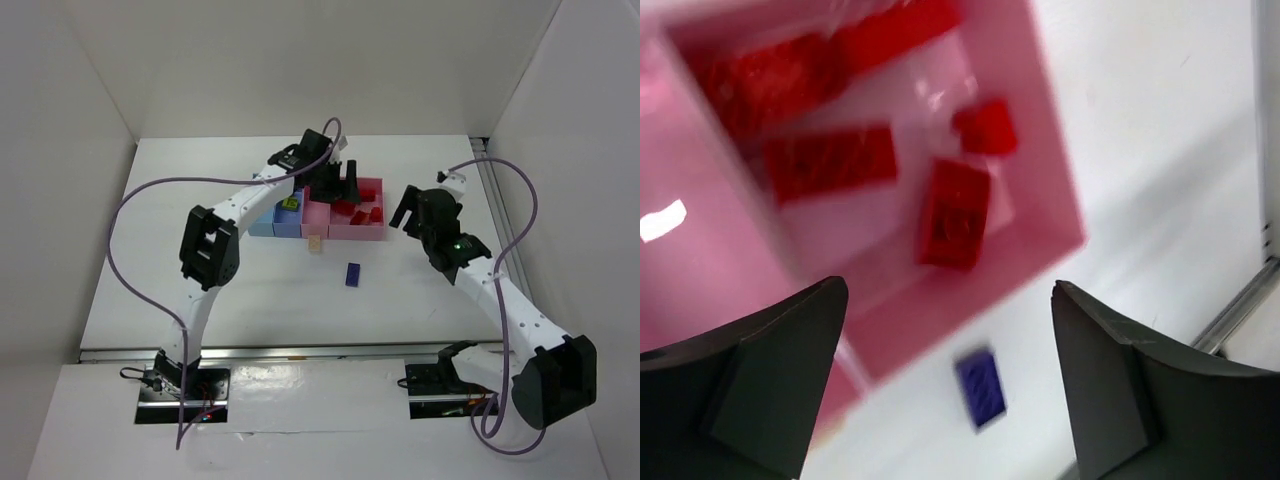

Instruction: Sort the legos into containers by color

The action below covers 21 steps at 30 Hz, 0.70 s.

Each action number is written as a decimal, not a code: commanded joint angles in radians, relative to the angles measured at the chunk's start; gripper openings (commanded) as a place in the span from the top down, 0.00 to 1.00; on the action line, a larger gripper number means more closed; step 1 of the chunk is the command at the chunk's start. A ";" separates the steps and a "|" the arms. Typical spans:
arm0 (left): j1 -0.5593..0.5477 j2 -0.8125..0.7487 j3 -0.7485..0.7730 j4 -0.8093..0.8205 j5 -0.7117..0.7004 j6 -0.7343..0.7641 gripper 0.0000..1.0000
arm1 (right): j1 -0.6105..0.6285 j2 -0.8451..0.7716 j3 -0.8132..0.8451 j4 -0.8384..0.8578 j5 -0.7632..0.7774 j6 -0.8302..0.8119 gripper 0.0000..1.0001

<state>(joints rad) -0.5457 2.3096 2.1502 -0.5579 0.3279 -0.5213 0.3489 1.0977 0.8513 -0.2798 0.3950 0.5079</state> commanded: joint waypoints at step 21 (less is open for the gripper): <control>0.102 -0.826 -0.647 -0.050 -0.402 0.047 0.12 | 0.397 0.484 -0.001 0.034 -0.064 0.141 0.03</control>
<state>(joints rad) -0.4637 1.5082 1.5146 -0.5930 -0.0620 -0.4961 0.7250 1.5555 0.7959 -0.2909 0.3031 0.6308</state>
